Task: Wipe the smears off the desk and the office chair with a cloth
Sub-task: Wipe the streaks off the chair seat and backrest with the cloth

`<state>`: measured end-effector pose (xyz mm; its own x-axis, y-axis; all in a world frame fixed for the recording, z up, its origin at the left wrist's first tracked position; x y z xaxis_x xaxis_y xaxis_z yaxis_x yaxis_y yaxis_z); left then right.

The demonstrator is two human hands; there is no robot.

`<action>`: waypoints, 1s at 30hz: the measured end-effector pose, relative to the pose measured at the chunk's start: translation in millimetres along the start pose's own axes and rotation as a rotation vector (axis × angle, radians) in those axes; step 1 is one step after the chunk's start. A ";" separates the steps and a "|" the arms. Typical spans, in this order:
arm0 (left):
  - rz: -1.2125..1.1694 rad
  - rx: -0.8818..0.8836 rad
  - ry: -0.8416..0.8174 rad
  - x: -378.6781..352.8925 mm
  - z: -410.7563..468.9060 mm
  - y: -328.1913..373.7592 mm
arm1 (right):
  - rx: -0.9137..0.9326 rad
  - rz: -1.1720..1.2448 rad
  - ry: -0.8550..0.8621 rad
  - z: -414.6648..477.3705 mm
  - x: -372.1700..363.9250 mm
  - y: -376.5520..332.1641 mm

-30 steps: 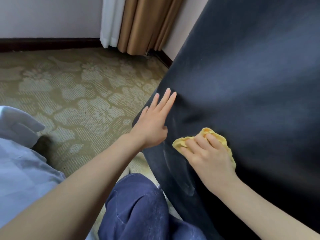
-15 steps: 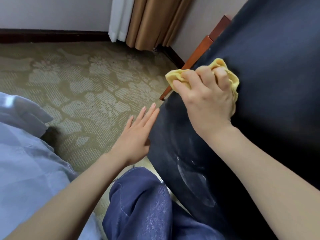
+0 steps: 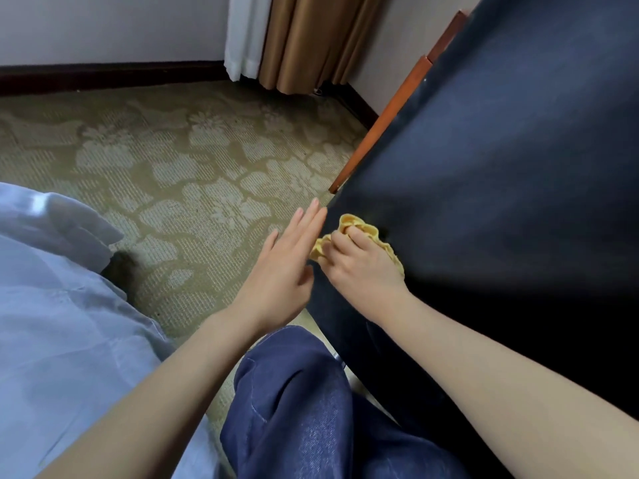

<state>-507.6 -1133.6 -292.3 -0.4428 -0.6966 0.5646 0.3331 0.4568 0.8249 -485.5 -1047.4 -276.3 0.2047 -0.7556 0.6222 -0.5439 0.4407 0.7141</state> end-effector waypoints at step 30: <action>0.177 -0.006 -0.060 -11.8 -3.1 2.2 | -0.387 -0.201 0.214 -23.4 68.3 95.1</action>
<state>-499.0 -1126.1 -297.3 -0.4260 -0.5711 0.7018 0.4147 0.5661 0.7124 -504.2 -1045.8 -158.4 0.4595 -0.7455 0.4828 -0.1417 0.4750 0.8685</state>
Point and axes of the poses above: each hand's wrist, its own z-axis towards the middle knuckle, its own x-axis out of the back of the hand, y = z × x, the point moved 6 cm from there along z, towards the middle knuckle, and after that the axes turned 8 degrees about x, right-handed, at the moved point
